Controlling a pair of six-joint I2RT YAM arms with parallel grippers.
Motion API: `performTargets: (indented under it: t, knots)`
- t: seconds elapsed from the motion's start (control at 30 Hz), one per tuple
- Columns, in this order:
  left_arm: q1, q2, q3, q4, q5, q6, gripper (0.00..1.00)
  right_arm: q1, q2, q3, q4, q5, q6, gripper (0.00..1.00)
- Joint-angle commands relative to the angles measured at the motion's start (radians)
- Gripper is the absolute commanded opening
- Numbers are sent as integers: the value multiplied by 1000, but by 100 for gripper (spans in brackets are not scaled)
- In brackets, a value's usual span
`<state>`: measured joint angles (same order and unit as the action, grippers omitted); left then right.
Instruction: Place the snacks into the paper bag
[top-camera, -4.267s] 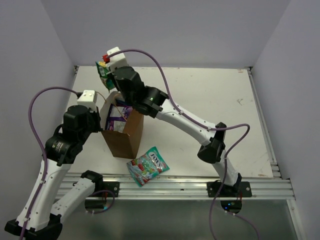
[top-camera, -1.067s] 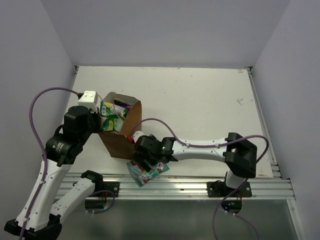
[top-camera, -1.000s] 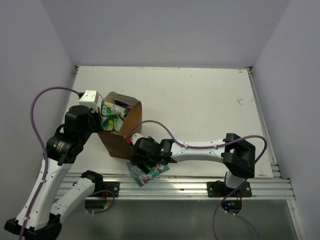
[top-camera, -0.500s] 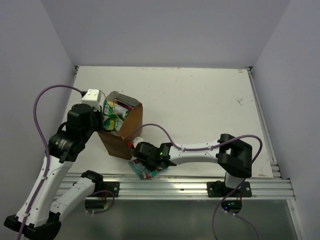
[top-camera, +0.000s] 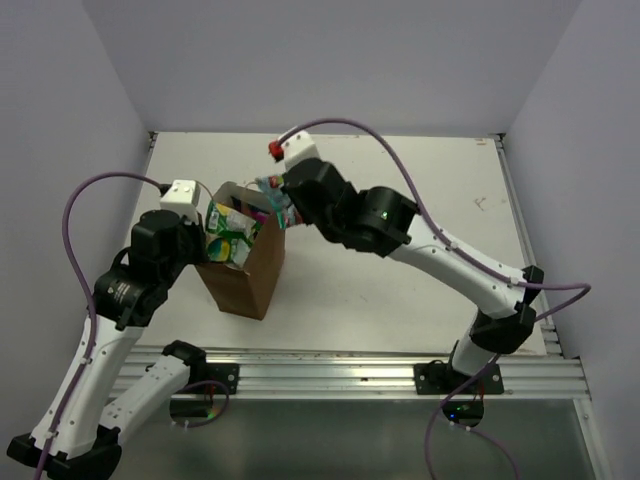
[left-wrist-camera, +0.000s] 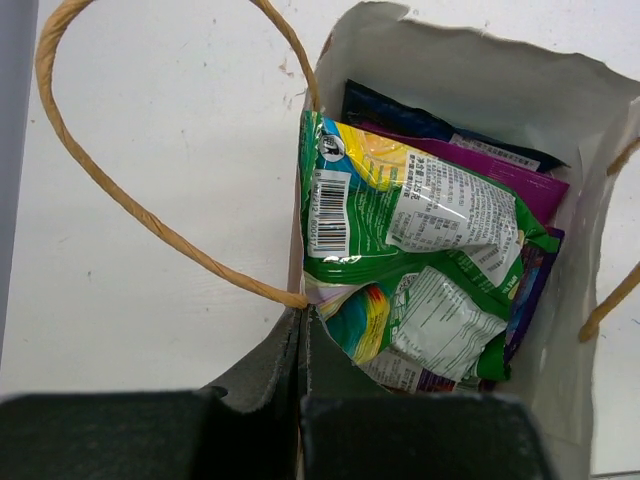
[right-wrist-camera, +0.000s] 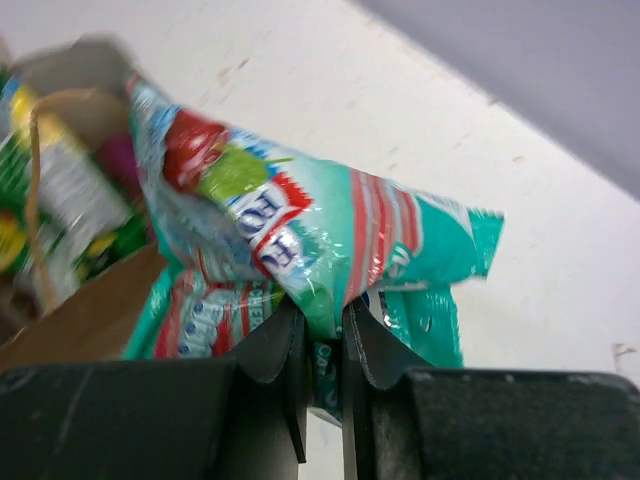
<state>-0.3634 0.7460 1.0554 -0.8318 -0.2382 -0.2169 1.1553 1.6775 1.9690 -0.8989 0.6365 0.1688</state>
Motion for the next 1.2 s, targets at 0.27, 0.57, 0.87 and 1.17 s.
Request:
performTargets:
  t: [0.27, 0.57, 0.87, 1.17]
  knots:
    - [-11, -37, 45, 3, 34, -10, 0, -138, 479, 539, 316, -26, -263, 0]
    - [-11, -43, 34, 5, 31, -13, 0, -105, 426, 476, 365, -135, -206, 0]
    - [-11, -22, 22, 25, 43, -13, 0, 9, 361, 510, 351, -120, -261, 0]
    - [-11, -27, 23, 23, 31, -7, 0, 29, 392, 417, 287, -241, -115, 0]
